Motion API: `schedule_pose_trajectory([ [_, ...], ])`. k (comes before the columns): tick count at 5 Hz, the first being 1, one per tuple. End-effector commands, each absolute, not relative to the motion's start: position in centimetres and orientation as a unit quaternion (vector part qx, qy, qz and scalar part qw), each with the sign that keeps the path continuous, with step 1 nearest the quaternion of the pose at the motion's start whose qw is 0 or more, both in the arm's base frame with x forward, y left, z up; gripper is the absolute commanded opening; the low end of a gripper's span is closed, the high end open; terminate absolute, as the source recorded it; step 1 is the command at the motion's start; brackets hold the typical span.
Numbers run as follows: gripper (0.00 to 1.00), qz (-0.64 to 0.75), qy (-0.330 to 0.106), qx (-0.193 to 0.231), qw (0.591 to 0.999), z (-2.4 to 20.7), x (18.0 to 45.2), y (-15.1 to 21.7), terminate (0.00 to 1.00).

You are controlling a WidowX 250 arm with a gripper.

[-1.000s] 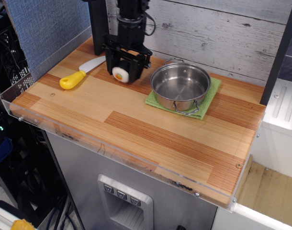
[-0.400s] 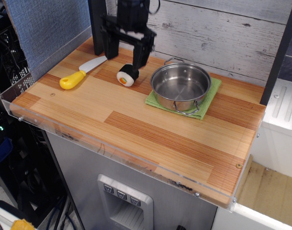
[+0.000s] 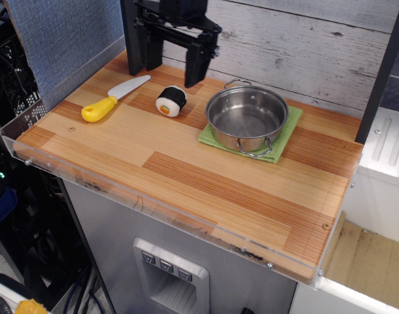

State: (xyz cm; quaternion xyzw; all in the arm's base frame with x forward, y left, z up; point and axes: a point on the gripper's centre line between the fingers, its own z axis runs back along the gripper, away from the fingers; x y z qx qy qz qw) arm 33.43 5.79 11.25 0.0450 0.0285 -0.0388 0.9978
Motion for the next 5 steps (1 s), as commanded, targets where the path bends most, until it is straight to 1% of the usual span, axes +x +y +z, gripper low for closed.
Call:
schedule_pose_trajectory([
  [1, 1.00, -0.017, -0.050, 0.071, 0.996, 14.59, 32.00, 4.51, 0.00],
  [2, 1.00, -0.003, -0.064, 0.068, 0.996, 14.69, 31.61, 4.50, 0.00],
  [3, 1.00, -0.056, 0.010, 0.012, 0.998, 13.98, 31.87, 4.63, 0.00],
  [4, 1.00, -0.056, 0.010, 0.012, 0.998, 13.98, 31.87, 4.63, 0.00],
  [5, 1.00, -0.056, 0.010, 0.012, 0.998, 13.98, 31.87, 4.63, 1.00],
])
